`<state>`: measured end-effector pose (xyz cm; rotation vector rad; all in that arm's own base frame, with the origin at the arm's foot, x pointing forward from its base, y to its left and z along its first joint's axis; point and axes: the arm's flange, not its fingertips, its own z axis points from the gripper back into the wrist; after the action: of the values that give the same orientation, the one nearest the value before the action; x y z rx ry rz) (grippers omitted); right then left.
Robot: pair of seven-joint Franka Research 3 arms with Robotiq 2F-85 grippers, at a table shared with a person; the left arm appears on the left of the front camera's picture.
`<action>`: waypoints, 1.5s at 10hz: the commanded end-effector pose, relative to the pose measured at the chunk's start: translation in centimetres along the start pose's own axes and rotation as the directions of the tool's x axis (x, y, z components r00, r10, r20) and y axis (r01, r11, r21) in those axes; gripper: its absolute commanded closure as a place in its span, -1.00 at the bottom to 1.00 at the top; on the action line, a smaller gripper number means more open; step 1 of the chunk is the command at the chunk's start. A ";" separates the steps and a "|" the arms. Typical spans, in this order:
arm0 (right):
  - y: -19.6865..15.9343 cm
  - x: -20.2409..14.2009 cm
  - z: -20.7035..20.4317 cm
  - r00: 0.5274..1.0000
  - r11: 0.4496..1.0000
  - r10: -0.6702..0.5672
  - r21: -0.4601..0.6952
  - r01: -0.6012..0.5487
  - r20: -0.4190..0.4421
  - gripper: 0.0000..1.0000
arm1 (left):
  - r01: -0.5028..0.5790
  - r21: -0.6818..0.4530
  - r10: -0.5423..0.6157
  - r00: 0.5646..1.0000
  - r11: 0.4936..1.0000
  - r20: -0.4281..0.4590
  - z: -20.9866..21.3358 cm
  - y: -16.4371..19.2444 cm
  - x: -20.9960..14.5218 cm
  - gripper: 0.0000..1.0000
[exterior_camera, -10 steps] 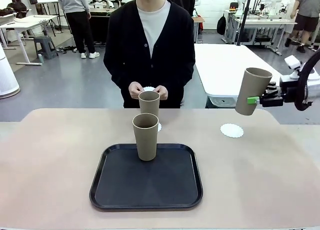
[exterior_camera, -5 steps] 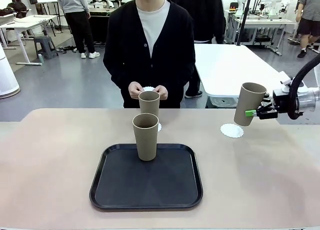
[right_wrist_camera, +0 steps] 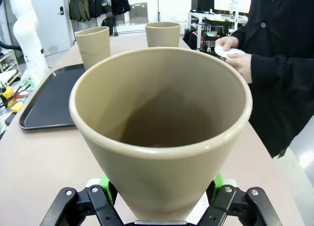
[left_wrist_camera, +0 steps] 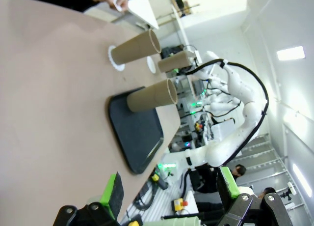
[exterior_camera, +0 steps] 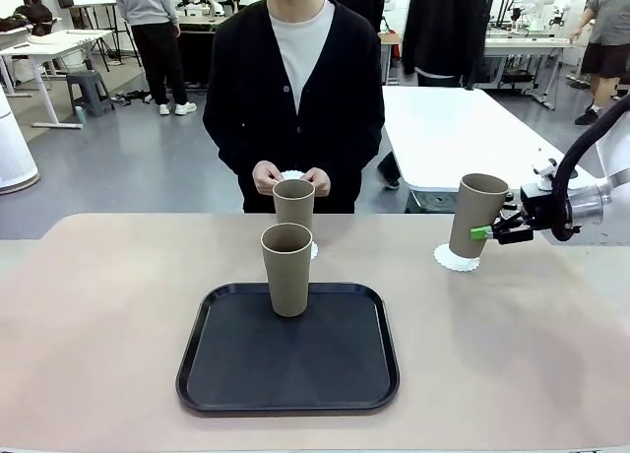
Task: Place coasters on the table and set cups on them.
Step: Take one Reusable plastic cup from the Flat Tray and place it on a coaster set by the human.
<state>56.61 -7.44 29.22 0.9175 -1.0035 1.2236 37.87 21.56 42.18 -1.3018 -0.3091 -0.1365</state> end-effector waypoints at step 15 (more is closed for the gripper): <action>-2.8 -1.9 -1.5 0.996 0.997 -0.075 0.012 0.076 -0.046 -0.67 | -0.003 0.004 0.003 1.000 1.000 0.000 0.1 -0.1 -0.2 -1.00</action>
<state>58.68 -6.85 26.72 0.9243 -0.9452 1.1840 37.87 21.56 42.18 -1.3018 -0.3091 -0.1365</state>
